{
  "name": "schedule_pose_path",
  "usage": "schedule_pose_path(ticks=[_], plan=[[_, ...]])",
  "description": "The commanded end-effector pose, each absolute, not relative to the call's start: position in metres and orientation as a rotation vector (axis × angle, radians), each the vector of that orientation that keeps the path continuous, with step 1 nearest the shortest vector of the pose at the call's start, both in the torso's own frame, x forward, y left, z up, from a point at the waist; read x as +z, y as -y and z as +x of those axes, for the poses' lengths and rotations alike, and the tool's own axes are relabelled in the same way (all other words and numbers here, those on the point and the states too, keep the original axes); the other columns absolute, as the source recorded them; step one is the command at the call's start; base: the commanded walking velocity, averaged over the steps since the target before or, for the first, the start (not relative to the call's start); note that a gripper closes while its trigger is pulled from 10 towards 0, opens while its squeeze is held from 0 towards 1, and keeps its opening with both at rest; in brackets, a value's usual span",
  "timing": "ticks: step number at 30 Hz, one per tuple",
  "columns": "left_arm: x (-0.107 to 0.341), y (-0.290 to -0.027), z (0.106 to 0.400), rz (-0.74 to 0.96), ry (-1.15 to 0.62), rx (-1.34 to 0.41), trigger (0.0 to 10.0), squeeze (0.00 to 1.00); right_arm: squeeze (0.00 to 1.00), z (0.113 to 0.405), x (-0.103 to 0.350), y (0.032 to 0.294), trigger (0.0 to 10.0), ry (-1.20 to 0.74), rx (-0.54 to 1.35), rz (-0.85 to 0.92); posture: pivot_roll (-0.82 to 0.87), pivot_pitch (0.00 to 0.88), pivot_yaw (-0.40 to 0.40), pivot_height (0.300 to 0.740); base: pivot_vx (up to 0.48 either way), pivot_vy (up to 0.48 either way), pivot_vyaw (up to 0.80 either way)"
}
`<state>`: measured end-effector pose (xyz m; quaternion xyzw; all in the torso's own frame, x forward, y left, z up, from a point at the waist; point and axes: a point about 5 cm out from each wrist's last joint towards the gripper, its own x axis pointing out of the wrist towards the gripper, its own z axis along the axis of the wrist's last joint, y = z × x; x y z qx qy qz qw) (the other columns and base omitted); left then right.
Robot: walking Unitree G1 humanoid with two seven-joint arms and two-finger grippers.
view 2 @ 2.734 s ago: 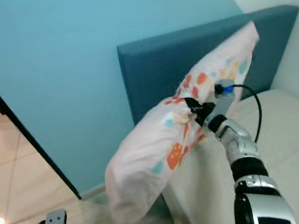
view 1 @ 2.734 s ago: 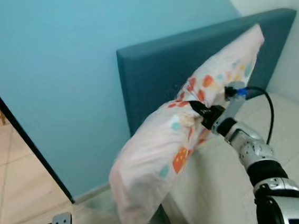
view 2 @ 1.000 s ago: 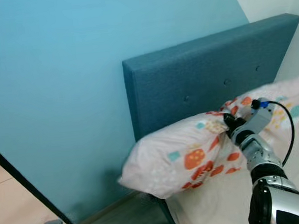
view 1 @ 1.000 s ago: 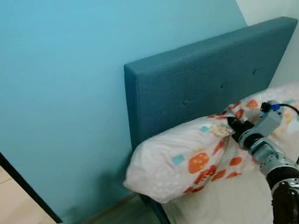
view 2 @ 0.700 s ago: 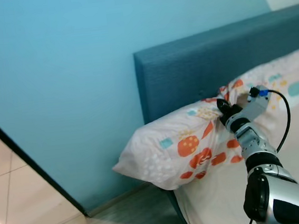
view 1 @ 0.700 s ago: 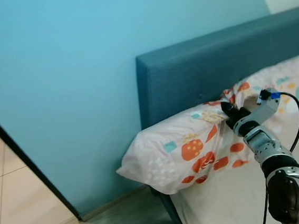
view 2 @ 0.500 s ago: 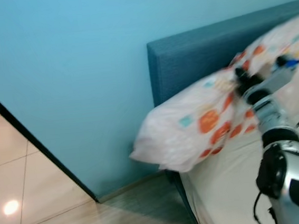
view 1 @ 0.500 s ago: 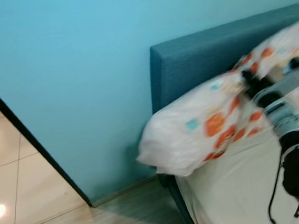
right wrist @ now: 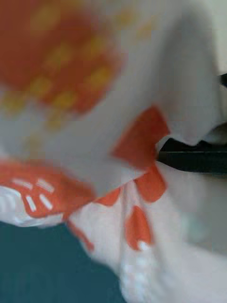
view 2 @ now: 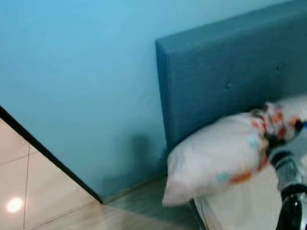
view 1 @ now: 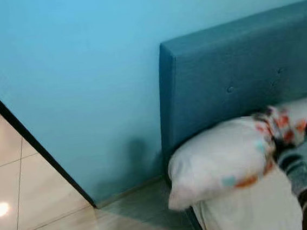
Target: Clean up the room
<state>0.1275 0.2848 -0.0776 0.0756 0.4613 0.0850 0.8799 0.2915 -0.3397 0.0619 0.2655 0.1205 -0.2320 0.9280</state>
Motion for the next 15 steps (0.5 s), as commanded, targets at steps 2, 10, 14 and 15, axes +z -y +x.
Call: schedule_pose_path(ticks=[2,10,14,15], plan=[[-0.077,-0.292,0.120,0.181,-0.983,0.177,10.0,0.00,0.00,0.286,0.050,0.333,10.0,-0.280,-0.486,0.570,0.14,0.183,0.044,0.740,0.000,0.000,0.00],[-0.074,-0.288,0.135,0.174,-0.947,0.158,10.0,0.00,0.00,0.267,0.025,0.332,10.0,-0.496,-0.554,0.461,0.11,0.163,0.043,0.740,0.000,0.000,0.00],[-0.076,-0.281,0.138,0.166,-0.946,0.144,10.0,0.00,0.00,0.249,0.012,0.338,10.0,-0.647,-0.651,0.361,0.11,0.159,0.040,0.740,0.000,0.000,0.00],[-0.076,-0.278,0.139,0.161,-0.947,0.138,10.0,0.00,0.00,0.244,0.010,0.340,10.0,-0.656,-0.683,0.368,0.11,0.157,0.038,0.740,0.000,0.000,0.00]])
